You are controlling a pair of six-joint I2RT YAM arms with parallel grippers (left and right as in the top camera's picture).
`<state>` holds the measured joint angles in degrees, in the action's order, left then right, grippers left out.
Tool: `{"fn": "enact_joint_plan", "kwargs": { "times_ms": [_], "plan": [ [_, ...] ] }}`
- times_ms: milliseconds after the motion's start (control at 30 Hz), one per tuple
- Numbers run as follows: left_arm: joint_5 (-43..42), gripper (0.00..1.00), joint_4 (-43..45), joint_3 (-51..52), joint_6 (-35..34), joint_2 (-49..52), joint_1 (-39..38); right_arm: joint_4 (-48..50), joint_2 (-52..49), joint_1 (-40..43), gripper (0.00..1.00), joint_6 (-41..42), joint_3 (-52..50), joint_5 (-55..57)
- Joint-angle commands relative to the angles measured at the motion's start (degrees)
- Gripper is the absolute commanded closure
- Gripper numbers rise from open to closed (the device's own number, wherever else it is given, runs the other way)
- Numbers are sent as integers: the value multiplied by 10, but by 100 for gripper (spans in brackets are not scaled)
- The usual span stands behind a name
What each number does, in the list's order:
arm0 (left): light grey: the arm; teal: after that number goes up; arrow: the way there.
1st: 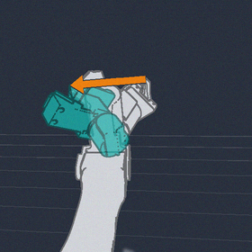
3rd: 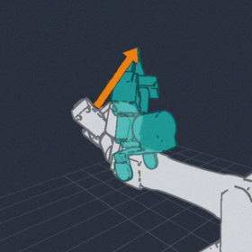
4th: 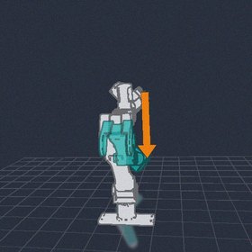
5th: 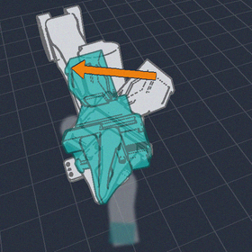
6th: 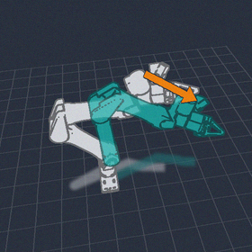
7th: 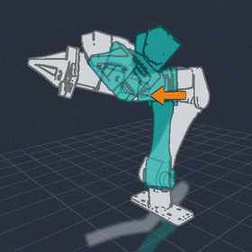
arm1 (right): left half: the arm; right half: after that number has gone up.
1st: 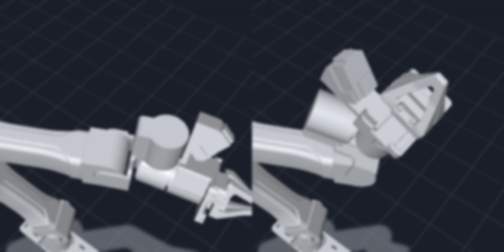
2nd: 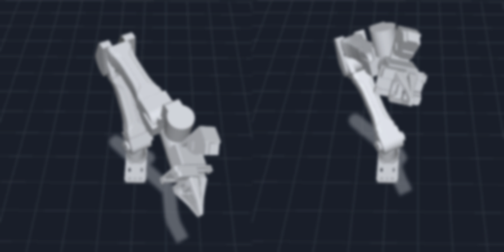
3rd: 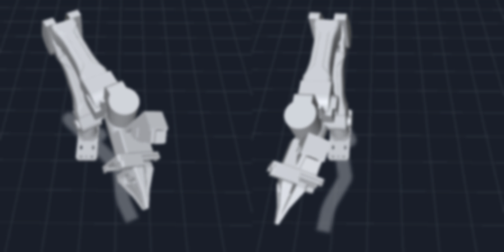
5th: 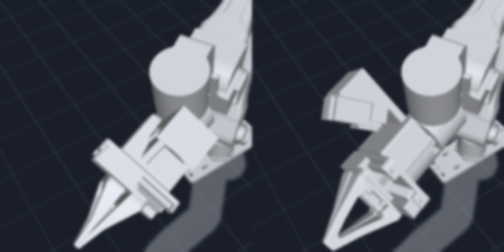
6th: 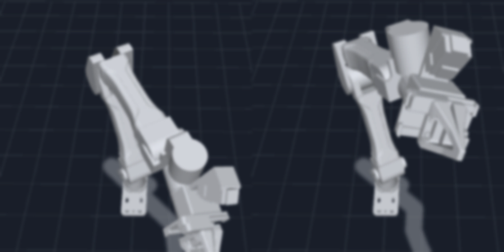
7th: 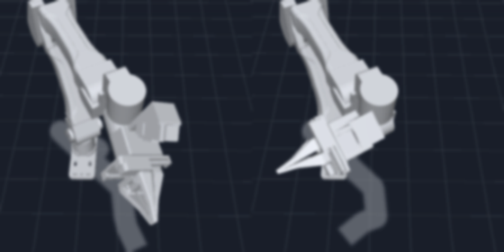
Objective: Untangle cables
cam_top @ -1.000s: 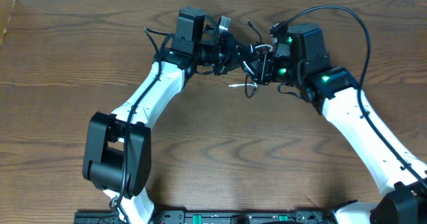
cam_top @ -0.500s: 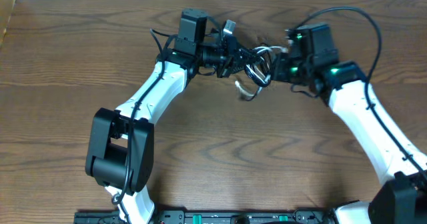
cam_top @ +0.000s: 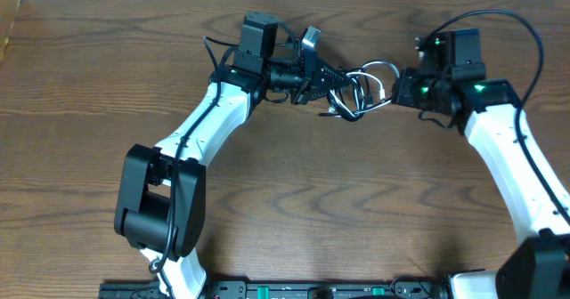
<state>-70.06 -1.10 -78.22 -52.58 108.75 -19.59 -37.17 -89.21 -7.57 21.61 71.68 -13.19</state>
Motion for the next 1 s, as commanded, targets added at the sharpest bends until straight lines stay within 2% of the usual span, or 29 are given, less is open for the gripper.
{"fn": "enact_joint_plan", "kwargs": {
  "times_ms": [0, 267, 367, 433, 533, 600, 700, 767, 967],
  "plan": [
    [-34, 93, 3, -3, 66, -16, 5, -5, 59, 36, 99, -12, 0, 78],
    [-43, 93, -23, -3, 198, -16, 13, -32, 134, 128, 99, -2, 0, 175],
    [-43, 93, -27, -3, 205, -16, 13, -31, 140, 138, 99, -8, 0, 106],
    [-43, 93, -27, -3, 204, -16, 13, -25, 138, 132, 98, -42, -1, 13],
    [-43, 93, -27, -3, 198, -16, 13, -21, 131, 110, 82, -80, -1, -100],
    [-43, 93, -27, -3, 181, -16, 13, -21, 123, 90, 59, -89, -1, -138],
    [-40, 93, -27, -3, 147, -16, 13, -24, 109, 46, 36, -88, -2, -162],
    [-32, 93, -27, -3, 105, -16, 13, -25, 98, 13, 28, -89, -2, -163],
    [-2, 93, -27, -3, 2, -16, 13, -19, 64, -61, 27, -77, -2, -144]
  ]
}}
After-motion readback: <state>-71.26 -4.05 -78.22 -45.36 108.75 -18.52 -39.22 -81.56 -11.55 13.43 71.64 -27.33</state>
